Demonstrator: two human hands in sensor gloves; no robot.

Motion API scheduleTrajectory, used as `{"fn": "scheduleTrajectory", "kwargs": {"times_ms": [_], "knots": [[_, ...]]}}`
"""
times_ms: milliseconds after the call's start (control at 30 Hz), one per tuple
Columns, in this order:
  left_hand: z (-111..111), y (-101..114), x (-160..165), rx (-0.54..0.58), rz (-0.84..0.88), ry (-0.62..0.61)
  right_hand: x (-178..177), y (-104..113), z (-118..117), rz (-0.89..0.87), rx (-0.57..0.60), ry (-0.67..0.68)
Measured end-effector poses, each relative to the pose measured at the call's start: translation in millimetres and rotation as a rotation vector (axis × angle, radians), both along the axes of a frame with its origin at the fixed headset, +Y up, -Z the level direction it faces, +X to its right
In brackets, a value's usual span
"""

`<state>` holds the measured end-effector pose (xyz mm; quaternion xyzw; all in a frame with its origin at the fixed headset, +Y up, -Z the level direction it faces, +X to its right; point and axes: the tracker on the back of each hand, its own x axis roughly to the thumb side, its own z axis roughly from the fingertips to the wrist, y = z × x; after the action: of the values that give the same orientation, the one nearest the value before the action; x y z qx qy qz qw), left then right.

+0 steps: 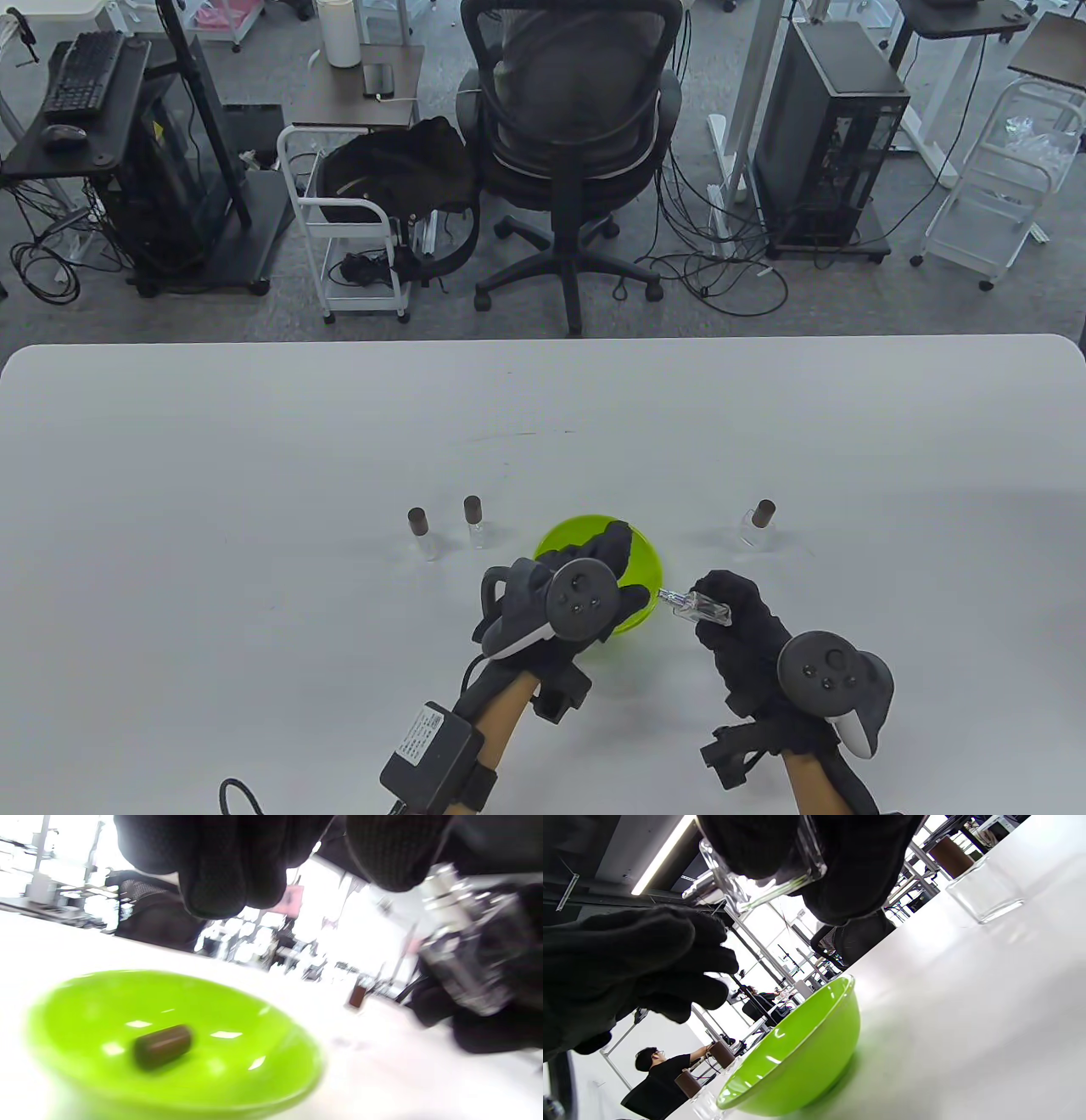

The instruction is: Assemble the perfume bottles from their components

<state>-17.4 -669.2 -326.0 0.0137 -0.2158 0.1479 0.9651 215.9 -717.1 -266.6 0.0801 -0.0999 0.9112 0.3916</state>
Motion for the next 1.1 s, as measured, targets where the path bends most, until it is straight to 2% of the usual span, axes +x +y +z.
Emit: {"fn": "scheduleTrajectory", "kwargs": {"times_ms": [133,233,300,400,600,867,967,1100], "knots": [[-16.4,-16.0,12.3,-0.010,-0.235,0.103,10.8,-4.8,-5.2,-0.008,-0.025,-0.044],[-30.4,-34.3,22.5,-0.068,-0.392,0.163,20.1,-7.6,-8.1,-0.042,-0.043,-0.075],[-36.6,-46.4,27.9,-0.102,-0.422,0.190,24.0,-8.3,-8.9,-0.050,-0.046,-0.088],[-41.6,-56.7,34.3,-0.084,-0.432,0.229,26.7,-8.8,-9.9,-0.062,-0.052,-0.095],[-50.4,-68.8,46.3,-0.107,-0.584,0.286,26.0,-9.1,-9.6,-0.058,-0.053,-0.091],[-49.9,-72.0,51.1,-0.097,-0.612,0.263,26.5,-9.7,-9.8,-0.069,-0.057,-0.092],[-47.1,-70.8,48.1,-0.096,-0.564,0.250,26.1,-9.7,-9.6,-0.069,-0.061,-0.091],[-35.9,-60.0,41.2,0.003,-0.510,0.236,24.6,-10.7,-10.2,-0.065,-0.072,-0.081]]}}
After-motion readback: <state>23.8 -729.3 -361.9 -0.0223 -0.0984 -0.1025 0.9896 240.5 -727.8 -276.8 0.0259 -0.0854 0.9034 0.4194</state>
